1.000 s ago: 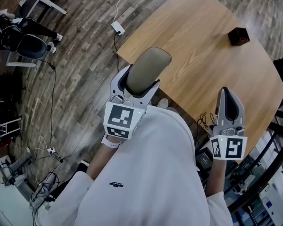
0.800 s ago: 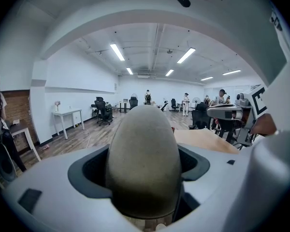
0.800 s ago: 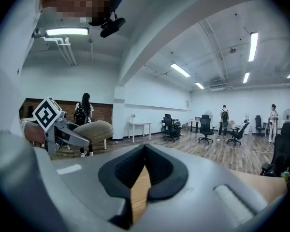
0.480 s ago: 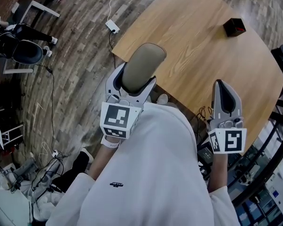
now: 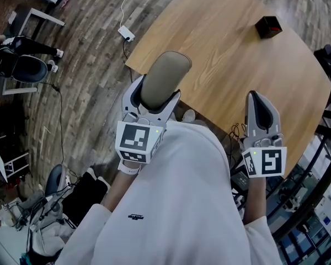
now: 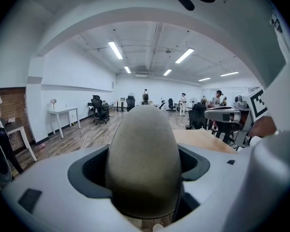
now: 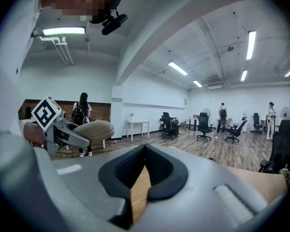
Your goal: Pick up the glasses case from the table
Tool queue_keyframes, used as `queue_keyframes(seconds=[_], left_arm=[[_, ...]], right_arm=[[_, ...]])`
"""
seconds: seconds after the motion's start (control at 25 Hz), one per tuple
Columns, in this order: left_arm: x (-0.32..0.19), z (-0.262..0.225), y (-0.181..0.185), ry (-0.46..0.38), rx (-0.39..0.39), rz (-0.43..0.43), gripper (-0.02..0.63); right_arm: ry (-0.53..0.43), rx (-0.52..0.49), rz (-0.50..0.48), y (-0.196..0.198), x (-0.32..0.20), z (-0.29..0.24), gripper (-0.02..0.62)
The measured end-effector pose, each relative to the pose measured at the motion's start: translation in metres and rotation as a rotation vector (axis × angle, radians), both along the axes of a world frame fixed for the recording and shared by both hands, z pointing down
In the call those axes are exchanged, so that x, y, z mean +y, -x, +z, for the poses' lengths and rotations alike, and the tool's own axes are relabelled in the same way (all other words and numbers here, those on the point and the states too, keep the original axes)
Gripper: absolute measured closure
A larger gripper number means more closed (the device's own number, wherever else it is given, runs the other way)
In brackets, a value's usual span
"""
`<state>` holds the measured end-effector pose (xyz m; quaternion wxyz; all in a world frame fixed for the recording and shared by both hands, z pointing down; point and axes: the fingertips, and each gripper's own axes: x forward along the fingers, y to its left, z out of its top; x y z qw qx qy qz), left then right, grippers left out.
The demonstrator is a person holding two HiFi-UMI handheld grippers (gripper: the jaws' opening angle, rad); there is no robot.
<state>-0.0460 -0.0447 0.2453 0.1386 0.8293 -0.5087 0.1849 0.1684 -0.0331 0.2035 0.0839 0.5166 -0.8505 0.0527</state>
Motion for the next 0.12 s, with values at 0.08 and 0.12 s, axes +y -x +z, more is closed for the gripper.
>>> queue_keyframes(seconds=[0.08,0.12], left_arm=[[-0.0006,-0.0003,-0.0020,0.000,0.002,0.001,0.222],[-0.0009,-0.0004,-0.0029,0.000,0.003,0.002,0.223]], right_arm=[[0.001,0.000,0.001,-0.0018,-0.0010,0.0002,0.584],[0.001,0.001,0.001,-0.0027,-0.0015,0.0003,0.584]])
